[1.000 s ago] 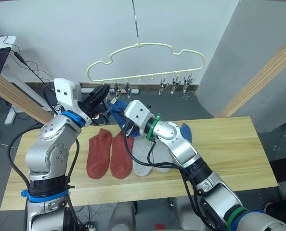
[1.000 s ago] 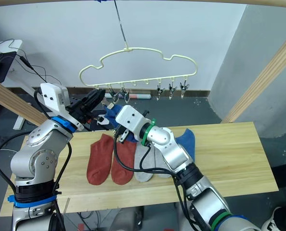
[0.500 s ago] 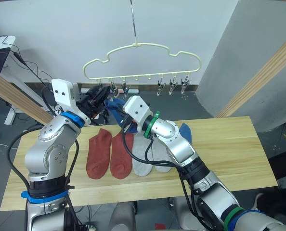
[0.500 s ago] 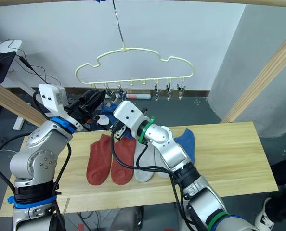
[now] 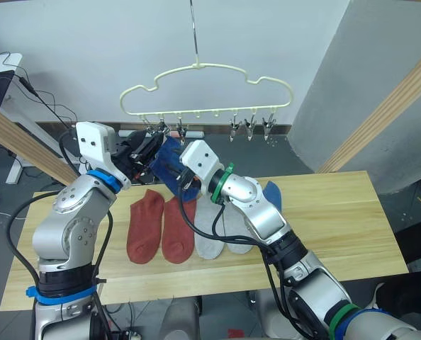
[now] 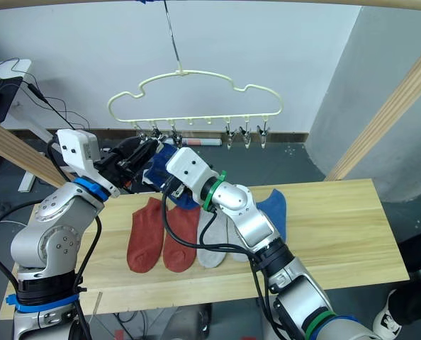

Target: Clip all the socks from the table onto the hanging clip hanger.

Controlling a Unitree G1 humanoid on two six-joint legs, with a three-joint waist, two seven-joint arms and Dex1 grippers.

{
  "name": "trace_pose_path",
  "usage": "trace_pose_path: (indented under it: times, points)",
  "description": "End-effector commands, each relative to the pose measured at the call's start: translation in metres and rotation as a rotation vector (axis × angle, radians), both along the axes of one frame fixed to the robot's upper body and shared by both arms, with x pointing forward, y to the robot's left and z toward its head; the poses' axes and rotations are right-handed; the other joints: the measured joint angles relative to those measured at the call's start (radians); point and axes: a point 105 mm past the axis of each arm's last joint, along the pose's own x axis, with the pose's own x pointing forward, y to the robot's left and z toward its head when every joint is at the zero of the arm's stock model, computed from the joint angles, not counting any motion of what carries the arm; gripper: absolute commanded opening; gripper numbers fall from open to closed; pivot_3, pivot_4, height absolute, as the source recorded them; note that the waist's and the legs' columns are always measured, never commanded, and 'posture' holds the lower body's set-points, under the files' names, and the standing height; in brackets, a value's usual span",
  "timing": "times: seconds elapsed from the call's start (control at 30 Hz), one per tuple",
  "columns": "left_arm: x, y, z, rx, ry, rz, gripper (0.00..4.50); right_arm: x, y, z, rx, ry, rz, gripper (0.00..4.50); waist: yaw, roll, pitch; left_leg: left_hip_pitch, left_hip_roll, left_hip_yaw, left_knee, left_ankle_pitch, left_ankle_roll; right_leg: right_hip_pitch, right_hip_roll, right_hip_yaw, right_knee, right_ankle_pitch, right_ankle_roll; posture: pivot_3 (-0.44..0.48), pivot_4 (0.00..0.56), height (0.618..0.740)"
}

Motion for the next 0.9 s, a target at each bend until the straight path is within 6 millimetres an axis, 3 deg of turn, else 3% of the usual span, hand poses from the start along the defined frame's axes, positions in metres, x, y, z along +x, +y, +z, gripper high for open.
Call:
trace_pose_path:
  times: [0.03,0.2,0.4,0.63,0.9]
  points:
    - [-0.013,0.003,0.015,0.05,-0.084,0.016,2.35,-0.01,-0.004,0.016,0.001,-0.052,0.035,2.4,0.0,0.0,0.0,0.0,0.0,0.0,0.0,0.0,0.0,0.0,0.0,0.0,0.0,0.0,0.0,-0.132,0.311,0.731]
    - [-0.026,0.003,0.016,0.129,-0.139,0.046,2.35,-0.02,-0.033,0.027,-0.034,-0.086,0.046,2.4,0.001,0.0,0.0,-0.001,0.0,0.0,0.0,0.0,0.0,0.0,0.0,0.0,-0.001,0.0,0.0,-0.133,0.312,0.731]
    - [-0.035,-0.015,0.012,0.163,-0.202,0.055,2.35,-0.033,-0.072,0.042,-0.071,-0.109,0.055,2.4,0.011,0.0,0.0,-0.001,0.0,0.0,0.0,0.0,0.0,0.0,-0.001,0.0,0.0,0.0,0.0,-0.155,0.316,0.731]
    - [-0.026,-0.028,-0.003,0.122,-0.252,0.143,2.35,-0.049,-0.128,0.052,-0.131,-0.085,0.032,2.4,0.017,0.0,0.0,-0.001,0.0,0.002,0.001,0.0,0.0,0.0,0.0,0.001,-0.001,0.0,0.0,-0.193,0.325,0.731]
    - [-0.011,-0.034,-0.013,0.102,-0.267,0.184,2.35,-0.05,-0.151,0.054,-0.137,-0.039,-0.051,2.4,0.005,0.0,0.0,-0.001,0.0,0.004,0.002,-0.003,0.005,0.001,0.0,0.001,0.0,0.001,0.0,-0.238,0.339,0.731]
